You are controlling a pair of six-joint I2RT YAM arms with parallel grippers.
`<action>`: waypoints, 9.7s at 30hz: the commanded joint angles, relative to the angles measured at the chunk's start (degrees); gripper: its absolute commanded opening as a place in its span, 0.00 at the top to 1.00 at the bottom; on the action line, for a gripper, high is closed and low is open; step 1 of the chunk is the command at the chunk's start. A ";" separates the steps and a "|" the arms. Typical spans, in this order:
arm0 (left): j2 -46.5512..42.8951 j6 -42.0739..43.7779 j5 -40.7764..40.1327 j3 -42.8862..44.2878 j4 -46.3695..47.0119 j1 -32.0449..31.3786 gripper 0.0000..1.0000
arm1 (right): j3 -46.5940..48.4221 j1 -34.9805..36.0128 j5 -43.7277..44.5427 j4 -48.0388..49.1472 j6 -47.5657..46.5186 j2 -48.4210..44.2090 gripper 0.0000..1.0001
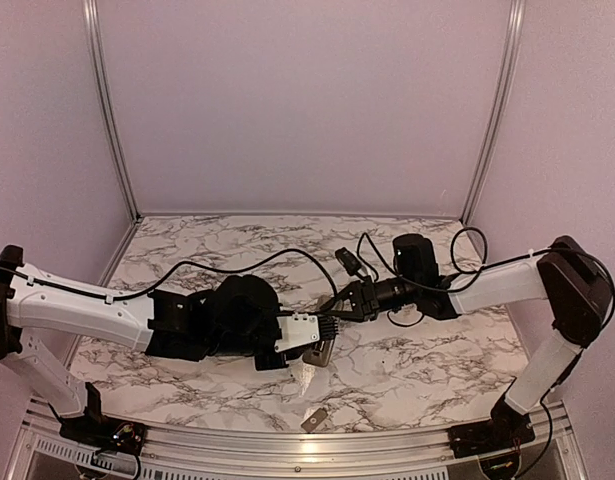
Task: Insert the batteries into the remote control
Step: Load the battery into the battery compartment, then pass from the right arm to the left, then place the remote control without the battery cover at the center of the board, then pick up the battery cover from the corner of the board, then pass from the right arm to the left, then pass from the left arm to the right
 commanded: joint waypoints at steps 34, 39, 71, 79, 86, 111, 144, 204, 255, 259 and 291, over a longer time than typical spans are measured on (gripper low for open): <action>13.99 -44.84 1.56 12.93 0.90 4.31 0.01 | -9.05 -6.80 9.06 4.08 1.36 -7.74 1.00; 18.30 -46.66 1.12 17.52 -1.07 4.17 0.01 | -9.09 -4.91 10.28 6.96 3.87 -6.05 1.00; 28.11 -33.72 6.75 28.54 -25.27 4.64 0.64 | -13.54 -13.12 12.38 -4.13 -2.57 -13.89 0.41; 33.79 -31.99 8.61 33.67 -29.03 5.28 0.60 | -16.13 -15.31 12.65 -6.85 -4.38 -16.91 0.41; 36.22 -30.31 8.15 36.11 -31.99 5.36 0.50 | -15.92 -15.68 12.18 -7.99 -5.81 -17.54 0.42; 13.86 -31.78 17.66 15.23 -18.74 4.75 0.43 | -16.57 -14.97 8.37 -12.67 -14.18 -23.73 0.62; -12.01 -56.27 -0.58 -14.18 0.26 10.20 0.40 | 3.49 27.49 38.51 -41.51 -24.98 -1.82 0.83; -5.34 6.00 -5.52 -0.96 -14.62 -14.11 0.52 | 6.17 16.86 21.05 -39.57 -23.80 -6.07 1.00; -1.27 10.28 -6.13 0.36 -10.73 -14.06 1.00 | 7.47 15.58 20.51 -40.90 -26.63 -8.24 0.62; -3.36 7.85 -0.33 0.15 -12.00 -12.08 1.00 | 6.69 13.26 22.45 -40.90 -28.93 -14.59 0.54; -0.52 -9.20 51.66 10.39 -19.46 9.93 1.00 | 1.14 22.56 18.27 -29.27 -37.67 -24.91 0.68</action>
